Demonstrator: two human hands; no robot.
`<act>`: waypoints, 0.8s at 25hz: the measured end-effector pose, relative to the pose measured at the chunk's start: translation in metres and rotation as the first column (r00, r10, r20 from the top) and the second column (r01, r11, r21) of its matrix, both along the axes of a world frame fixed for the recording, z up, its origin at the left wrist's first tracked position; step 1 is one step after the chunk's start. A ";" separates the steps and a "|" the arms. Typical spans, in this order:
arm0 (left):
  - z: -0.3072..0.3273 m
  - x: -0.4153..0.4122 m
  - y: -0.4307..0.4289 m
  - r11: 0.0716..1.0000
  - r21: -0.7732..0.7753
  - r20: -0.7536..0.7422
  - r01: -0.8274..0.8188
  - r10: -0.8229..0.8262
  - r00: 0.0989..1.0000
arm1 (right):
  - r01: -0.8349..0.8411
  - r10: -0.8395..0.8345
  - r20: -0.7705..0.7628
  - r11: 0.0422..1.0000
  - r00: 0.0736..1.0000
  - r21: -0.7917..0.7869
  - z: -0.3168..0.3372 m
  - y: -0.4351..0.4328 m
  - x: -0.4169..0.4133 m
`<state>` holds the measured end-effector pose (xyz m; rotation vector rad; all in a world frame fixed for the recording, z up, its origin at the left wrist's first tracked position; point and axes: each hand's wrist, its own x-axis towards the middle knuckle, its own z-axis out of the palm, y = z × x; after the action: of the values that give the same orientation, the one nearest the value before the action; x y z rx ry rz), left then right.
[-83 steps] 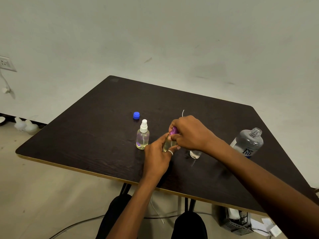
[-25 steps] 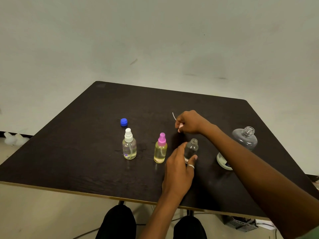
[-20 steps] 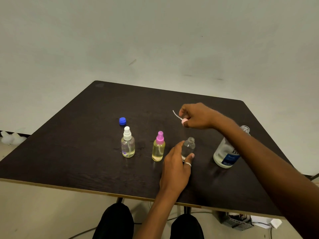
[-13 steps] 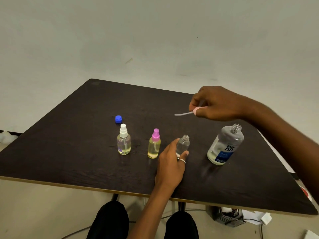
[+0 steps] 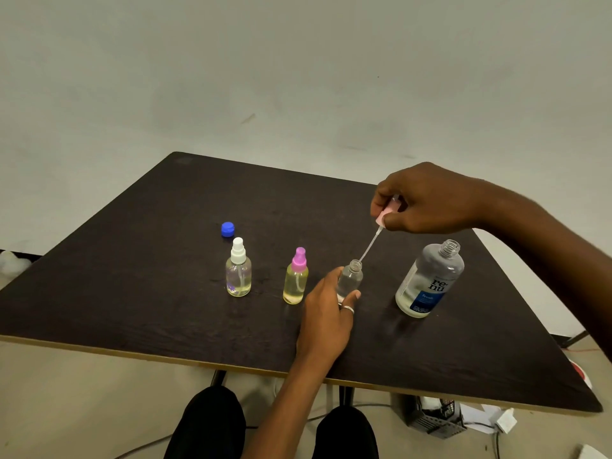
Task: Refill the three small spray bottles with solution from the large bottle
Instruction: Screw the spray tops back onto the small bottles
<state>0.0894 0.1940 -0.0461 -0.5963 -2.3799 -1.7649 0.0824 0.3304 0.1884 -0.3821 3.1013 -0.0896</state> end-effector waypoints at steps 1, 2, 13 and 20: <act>0.000 0.000 0.000 1.000 0.001 0.001 0.000 0.000 1.000 | -0.003 0.003 0.007 1.000 1.000 0.005 -0.004 -0.001 -0.002; 0.000 0.000 0.000 1.000 0.001 0.002 0.001 -0.001 1.000 | -0.009 0.009 0.016 1.000 1.000 0.012 -0.008 -0.002 -0.003; -0.003 -0.002 0.000 1.000 0.000 -0.008 0.001 -0.001 1.000 | -0.065 0.058 0.134 0.997 0.989 0.051 -0.063 -0.011 -0.008; -0.003 -0.002 0.001 1.000 -0.021 -0.004 -0.011 0.011 1.000 | -0.101 0.097 0.111 0.994 0.989 0.031 -0.070 -0.012 -0.005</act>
<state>0.0877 0.1951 -0.0493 -0.5876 -2.3973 -1.7351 0.0777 0.3186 0.1181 -0.5106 2.9656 -0.0505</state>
